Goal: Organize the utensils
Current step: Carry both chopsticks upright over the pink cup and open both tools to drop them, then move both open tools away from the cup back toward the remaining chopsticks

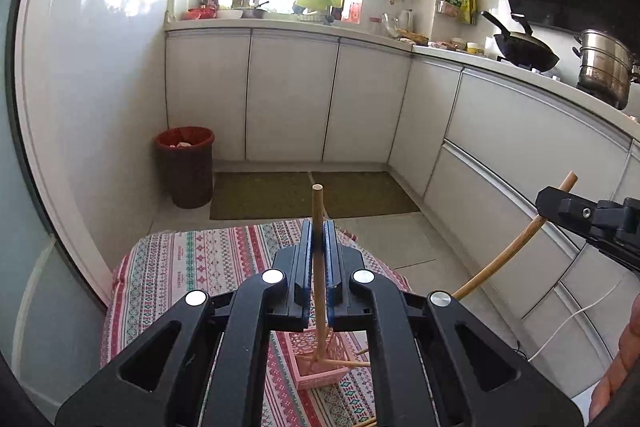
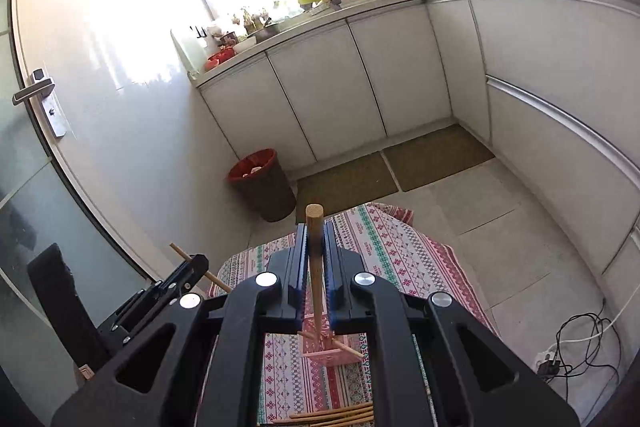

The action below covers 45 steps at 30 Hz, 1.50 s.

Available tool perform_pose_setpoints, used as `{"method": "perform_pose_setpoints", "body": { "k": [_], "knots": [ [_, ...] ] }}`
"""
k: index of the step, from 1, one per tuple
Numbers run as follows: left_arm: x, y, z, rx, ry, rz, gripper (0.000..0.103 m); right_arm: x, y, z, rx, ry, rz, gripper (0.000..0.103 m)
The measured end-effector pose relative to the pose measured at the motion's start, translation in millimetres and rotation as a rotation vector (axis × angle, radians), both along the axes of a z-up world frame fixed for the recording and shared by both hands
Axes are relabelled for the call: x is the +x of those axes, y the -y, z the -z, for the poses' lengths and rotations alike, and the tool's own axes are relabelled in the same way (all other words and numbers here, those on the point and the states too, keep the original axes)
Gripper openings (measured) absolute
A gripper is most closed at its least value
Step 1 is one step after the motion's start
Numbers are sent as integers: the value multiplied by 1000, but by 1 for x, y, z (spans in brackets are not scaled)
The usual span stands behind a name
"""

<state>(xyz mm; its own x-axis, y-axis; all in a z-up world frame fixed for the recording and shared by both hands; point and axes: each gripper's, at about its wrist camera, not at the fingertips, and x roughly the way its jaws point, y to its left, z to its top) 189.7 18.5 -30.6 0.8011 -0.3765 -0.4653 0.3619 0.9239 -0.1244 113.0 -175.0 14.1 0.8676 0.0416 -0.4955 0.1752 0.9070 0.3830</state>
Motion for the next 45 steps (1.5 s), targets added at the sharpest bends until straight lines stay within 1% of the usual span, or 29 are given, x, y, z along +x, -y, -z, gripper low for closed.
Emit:
{"method": "perform_pose_setpoints", "body": {
  "k": [3, 4, 5, 6, 7, 10, 12, 15, 16, 19, 21, 26, 27, 29, 30, 31, 32, 35, 37, 38, 39, 40, 42, 45],
  "knots": [
    [12, 1, 21, 8, -46, -9, 8, 15, -1, 15, -8, -32, 4, 8],
    [11, -3, 25, -13, -49, -9, 13, 20, -1, 20, -11, -42, 2, 8],
    [9, -8, 25, -36, -48, -12, 31, 21, -3, 24, -15, -48, 3, 8],
    [6, -13, 25, -55, -39, -27, 51, 25, -4, 28, -23, -54, 5, 8],
    [1, -21, 22, -83, -17, -52, 56, 28, -5, 31, -30, -60, 7, 8],
    [-9, -41, 15, -146, 16, -75, 57, 36, -9, 38, -47, -68, 12, 8],
    [-15, -49, 14, -151, 36, -99, 57, 40, -14, 41, -63, -69, 14, 8],
    [-16, -57, 16, -137, 48, -126, 57, 47, -22, 44, -81, -70, 14, 8],
    [-14, -59, 18, -138, 43, -130, 57, 48, -25, 45, -83, -72, 13, 8],
    [-6, -67, 28, -139, -8, -153, 57, 50, -35, 49, -96, -78, 9, 8],
    [-2, -74, 32, -160, -35, -159, 57, 54, -41, 51, -100, -85, 3, 8],
    [-4, -82, 33, -168, -33, -168, 57, 65, -55, 58, -103, -101, -15, 8],
    [-4, -83, 32, -167, -31, -170, 57, 69, -58, 61, -104, -105, -23, 9],
    [-4, -86, 31, -167, -32, -175, 57, 76, -64, 66, -108, -112, -36, 13],
    [-5, -86, 30, -168, -32, -179, 57, 77, -67, 69, -104, -115, -38, 24],
    [-7, -86, 29, -165, -31, -179, 57, 77, -68, 70, -103, -118, -37, 29],
    [-7, -87, 28, -161, -27, -179, 57, 77, -69, 70, -104, -118, -32, 31],
    [-12, -86, 25, -154, -15, -176, 59, 68, -66, 67, -124, -120, -9, 31],
    [-17, -84, 24, -143, -11, -176, 64, 60, -64, 63, -158, -119, 24, 33],
    [-19, -82, 24, -139, -9, -175, 68, 56, -63, 60, -177, -114, 37, 38],
    [-21, -81, 23, -135, -7, -171, 69, 50, -64, 57, -200, -104, 52, 44],
    [-24, -79, 23, -127, -2, -167, 70, 44, -64, 55, -222, -96, 68, 46],
    [-30, -75, 22, -111, 13, -166, 74, 32, -65, 53, -265, -86, 94, 53],
    [-39, -71, 18, -100, 26, -160, 76, 16, -65, 53, -311, -86, 127, 58]
  ]
}}
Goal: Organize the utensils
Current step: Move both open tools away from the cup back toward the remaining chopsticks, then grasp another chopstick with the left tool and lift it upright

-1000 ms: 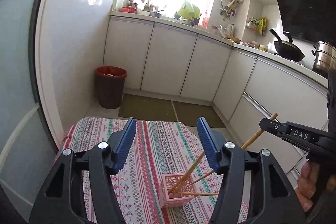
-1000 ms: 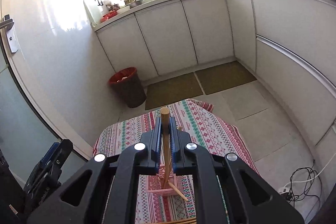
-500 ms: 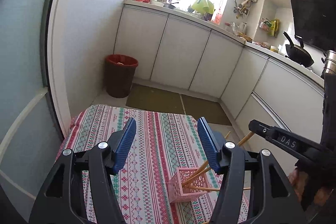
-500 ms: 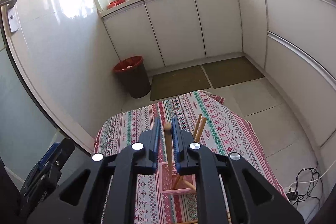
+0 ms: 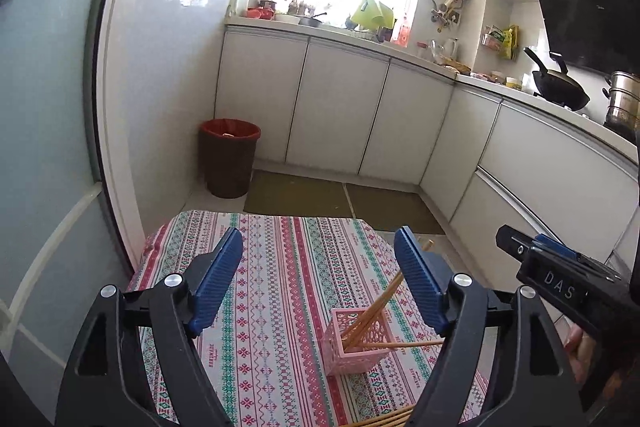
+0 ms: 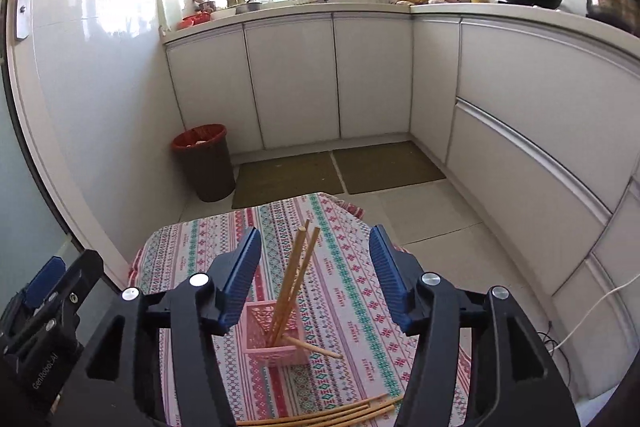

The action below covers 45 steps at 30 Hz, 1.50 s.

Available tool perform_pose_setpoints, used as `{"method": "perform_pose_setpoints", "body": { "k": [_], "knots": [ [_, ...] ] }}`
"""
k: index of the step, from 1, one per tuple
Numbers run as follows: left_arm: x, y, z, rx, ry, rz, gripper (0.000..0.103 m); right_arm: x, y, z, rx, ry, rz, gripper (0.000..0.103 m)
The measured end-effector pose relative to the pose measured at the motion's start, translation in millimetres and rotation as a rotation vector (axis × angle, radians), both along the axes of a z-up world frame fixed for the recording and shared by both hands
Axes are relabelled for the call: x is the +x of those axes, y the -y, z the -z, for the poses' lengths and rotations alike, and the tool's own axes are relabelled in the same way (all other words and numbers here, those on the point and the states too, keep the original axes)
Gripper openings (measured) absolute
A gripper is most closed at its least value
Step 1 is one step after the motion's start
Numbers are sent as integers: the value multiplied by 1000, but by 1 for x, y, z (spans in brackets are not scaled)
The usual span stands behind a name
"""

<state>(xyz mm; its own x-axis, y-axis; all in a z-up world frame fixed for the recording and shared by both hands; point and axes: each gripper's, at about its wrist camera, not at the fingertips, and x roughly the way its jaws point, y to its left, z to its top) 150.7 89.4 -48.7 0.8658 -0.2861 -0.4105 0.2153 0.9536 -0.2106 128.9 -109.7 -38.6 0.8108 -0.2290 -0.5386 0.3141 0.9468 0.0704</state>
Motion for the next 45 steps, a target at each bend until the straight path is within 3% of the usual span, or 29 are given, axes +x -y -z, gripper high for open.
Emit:
{"method": "perform_pose_setpoints", "body": {
  "k": [3, 7, 11, 15, 19, 22, 24, 27, 33, 40, 45],
  "knots": [
    [-10, 4, -3, 12, 16, -7, 83, -14, -3, 0, -52, 7, 30, 65],
    [-19, 8, 0, 34, 8, -9, 86, -32, -3, -1, -87, 19, 61, 75],
    [-31, 11, 8, 46, 7, -18, 96, -51, 2, 2, -93, 22, 91, 90],
    [-36, 21, 25, 105, -50, 19, 96, -76, 13, 13, -81, -7, 103, 96],
    [-31, 48, 63, 225, -200, 151, 96, -122, 46, 41, 48, -63, 130, 96],
    [-28, 84, 102, 365, -358, 338, 96, -158, 76, 70, 193, -106, 169, 96],
    [-36, 105, 124, 455, -383, 421, 96, -174, 94, 92, 264, -170, 186, 96],
    [-49, 134, 150, 562, -404, 520, 96, -188, 108, 112, 289, -217, 206, 96],
    [-61, 175, 185, 637, -446, 639, 96, -202, 132, 129, 379, -232, 259, 96],
    [-53, 226, 207, 652, -473, 714, 95, -222, 170, 151, 504, -252, 359, 96],
    [-38, 271, 215, 679, -423, 773, 82, -228, 184, 167, 578, -293, 406, 96]
  ]
}}
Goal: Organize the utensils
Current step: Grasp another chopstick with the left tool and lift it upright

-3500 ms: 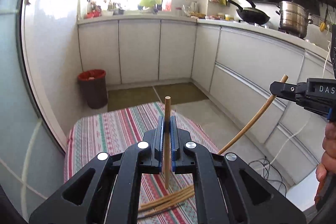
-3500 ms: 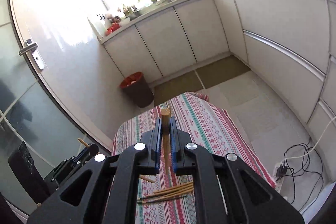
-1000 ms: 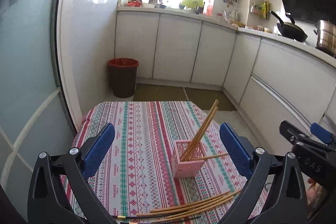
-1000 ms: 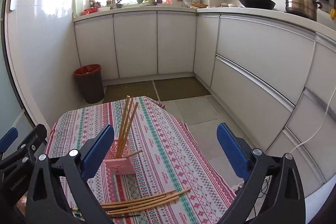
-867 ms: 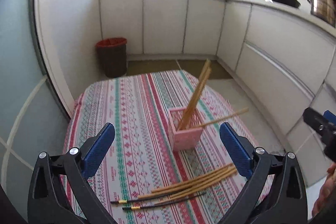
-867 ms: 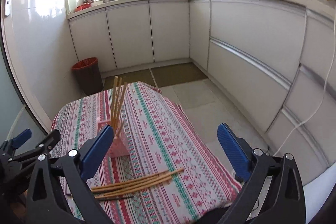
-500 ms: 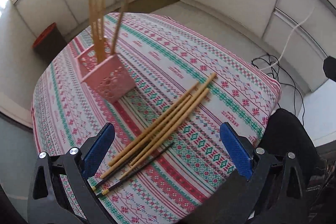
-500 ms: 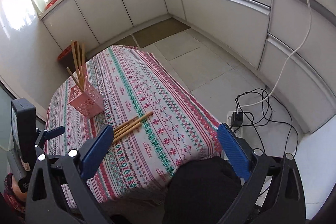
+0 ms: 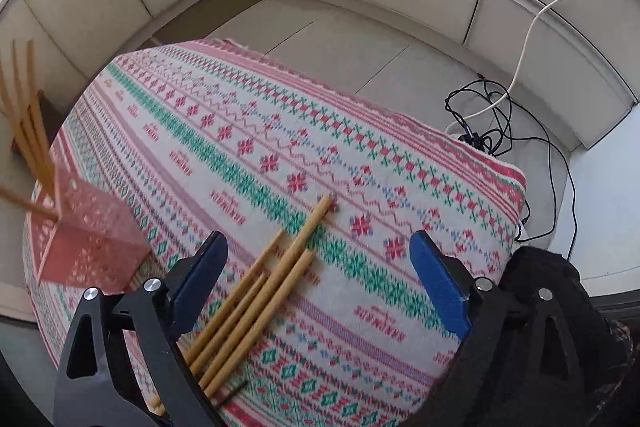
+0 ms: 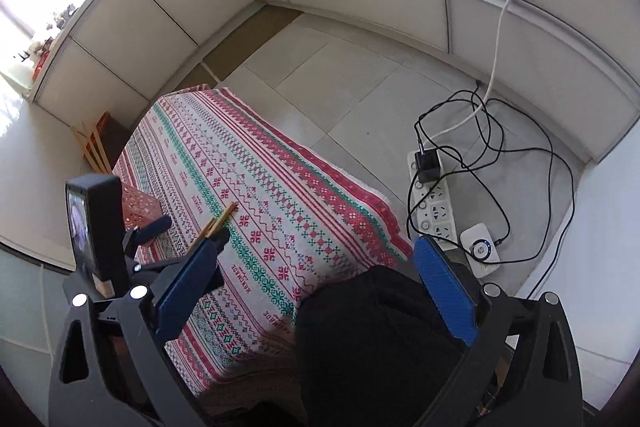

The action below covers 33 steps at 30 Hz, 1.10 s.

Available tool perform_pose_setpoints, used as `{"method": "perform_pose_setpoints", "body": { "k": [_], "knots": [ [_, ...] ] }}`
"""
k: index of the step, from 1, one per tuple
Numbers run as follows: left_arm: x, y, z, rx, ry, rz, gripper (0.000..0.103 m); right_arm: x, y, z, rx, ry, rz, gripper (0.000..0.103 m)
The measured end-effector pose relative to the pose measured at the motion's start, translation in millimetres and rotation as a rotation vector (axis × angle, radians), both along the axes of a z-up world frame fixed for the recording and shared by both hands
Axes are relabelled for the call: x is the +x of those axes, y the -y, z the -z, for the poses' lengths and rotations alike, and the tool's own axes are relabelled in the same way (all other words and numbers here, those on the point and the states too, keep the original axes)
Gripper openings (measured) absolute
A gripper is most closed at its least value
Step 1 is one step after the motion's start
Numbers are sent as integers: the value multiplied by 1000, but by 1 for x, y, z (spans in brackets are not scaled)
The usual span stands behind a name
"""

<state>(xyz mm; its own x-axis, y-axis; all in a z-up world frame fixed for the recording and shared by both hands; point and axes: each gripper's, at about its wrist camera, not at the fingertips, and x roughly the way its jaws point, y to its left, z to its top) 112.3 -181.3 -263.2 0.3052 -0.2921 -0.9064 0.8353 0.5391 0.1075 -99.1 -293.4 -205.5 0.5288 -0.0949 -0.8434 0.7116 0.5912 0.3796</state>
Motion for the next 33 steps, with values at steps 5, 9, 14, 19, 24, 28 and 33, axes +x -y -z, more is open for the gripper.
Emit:
{"method": "perform_pose_setpoints", "body": {
  "k": [5, 9, 14, 19, 24, 28, 33],
  "knots": [
    [24, 21, 27, 89, -60, 49, 53, -2, 3, 6, -3, -25, 5, 96],
    [35, 21, 42, 105, -126, 87, 37, 4, 5, 7, -12, -35, -4, 96],
    [24, 27, 45, 106, -126, 167, 13, 13, 2, 12, -8, -62, -19, 96],
    [19, 20, 42, 76, -51, 139, 9, 18, 0, 19, 17, -89, -17, 96],
    [15, -9, 5, -58, 6, 107, 6, 29, -8, 27, 55, -98, -34, 96],
    [0, -41, -28, -141, 72, 68, 6, 53, -20, 41, 105, -132, -74, 96],
    [-18, -105, -78, -265, 152, -21, 6, 93, -37, 66, 303, -186, -84, 86]
  ]
}}
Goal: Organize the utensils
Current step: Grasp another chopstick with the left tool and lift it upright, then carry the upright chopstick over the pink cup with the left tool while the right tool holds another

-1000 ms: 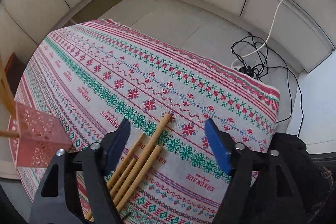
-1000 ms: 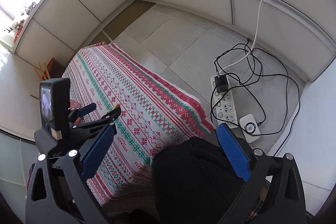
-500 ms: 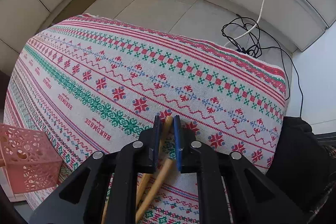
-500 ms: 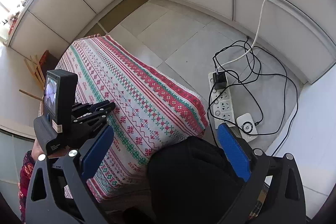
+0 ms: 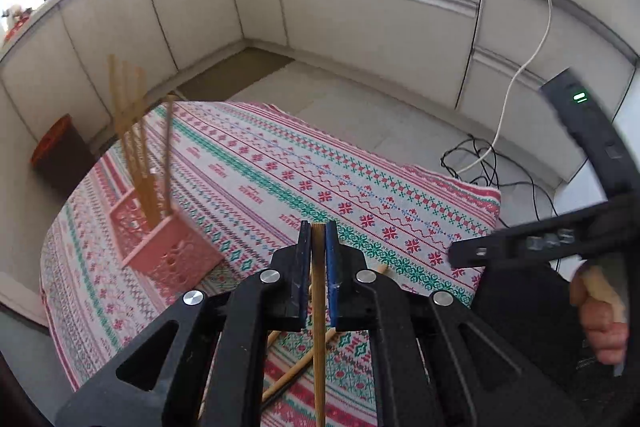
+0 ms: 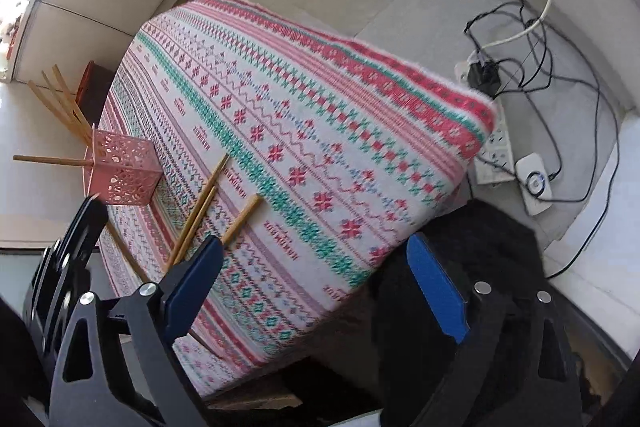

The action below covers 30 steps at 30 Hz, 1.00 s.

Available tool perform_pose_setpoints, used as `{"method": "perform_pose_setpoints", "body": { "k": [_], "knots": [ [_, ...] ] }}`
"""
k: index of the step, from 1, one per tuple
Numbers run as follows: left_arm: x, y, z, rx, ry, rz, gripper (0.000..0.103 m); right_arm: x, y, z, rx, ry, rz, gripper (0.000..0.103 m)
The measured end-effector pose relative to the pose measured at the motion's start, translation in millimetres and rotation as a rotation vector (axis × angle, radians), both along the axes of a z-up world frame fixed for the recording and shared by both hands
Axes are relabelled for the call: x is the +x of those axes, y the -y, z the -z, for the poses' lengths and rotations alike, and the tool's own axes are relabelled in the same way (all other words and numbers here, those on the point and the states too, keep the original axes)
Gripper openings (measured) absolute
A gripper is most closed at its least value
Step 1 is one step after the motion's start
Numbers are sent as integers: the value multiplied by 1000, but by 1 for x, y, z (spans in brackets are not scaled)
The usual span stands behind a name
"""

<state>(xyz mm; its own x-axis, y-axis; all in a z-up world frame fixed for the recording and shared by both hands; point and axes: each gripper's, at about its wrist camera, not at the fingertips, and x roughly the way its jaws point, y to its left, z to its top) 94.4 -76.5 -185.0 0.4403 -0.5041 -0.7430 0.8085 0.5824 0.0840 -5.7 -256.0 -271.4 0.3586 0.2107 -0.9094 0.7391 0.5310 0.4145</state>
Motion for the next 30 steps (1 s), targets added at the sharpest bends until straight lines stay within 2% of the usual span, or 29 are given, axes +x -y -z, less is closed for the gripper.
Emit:
{"method": "perform_pose_setpoints", "body": {
  "k": [2, 4, 7, 10, 12, 13, 14, 15, 18, 20, 22, 27, 30],
  "knots": [
    [-8, -28, -18, -63, 27, -42, 6, 17, -9, 8, 69, -38, 17, 82],
    [-15, -54, -32, -115, 56, -73, 6, 35, -20, 14, 84, -92, 42, 77],
    [-20, -82, -42, -168, 67, -110, 6, 58, -36, 17, 44, -160, 67, 74],
    [-26, -100, -56, -212, 102, -113, 6, 76, -48, 25, -11, -243, 105, 63],
    [-30, -109, -66, -244, 123, -114, 6, 85, -53, 37, -14, -303, 122, 51],
    [-32, -111, -69, -255, 131, -114, 6, 88, -55, 43, -10, -336, 135, 49],
    [-34, -115, -72, -269, 136, -114, 6, 90, -57, 43, -32, -351, 157, 48],
    [-35, -120, -75, -281, 142, -117, 6, 92, -60, 41, -53, -347, 172, 43],
    [-34, -131, -82, -309, 149, -133, 6, 97, -63, 41, -84, -379, 234, 37],
    [-34, -140, -85, -325, 150, -145, 6, 96, -61, 40, -80, -385, 287, 29],
    [-31, -144, -87, -340, 151, -162, 6, 94, -55, 38, -51, -358, 332, 14],
    [-31, -151, -91, -353, 160, -194, 6, 85, -36, 39, 58, -275, 402, 11],
    [-31, -154, -94, -358, 163, -214, 6, 80, -27, 34, 66, -205, 389, 10]
  ]
}}
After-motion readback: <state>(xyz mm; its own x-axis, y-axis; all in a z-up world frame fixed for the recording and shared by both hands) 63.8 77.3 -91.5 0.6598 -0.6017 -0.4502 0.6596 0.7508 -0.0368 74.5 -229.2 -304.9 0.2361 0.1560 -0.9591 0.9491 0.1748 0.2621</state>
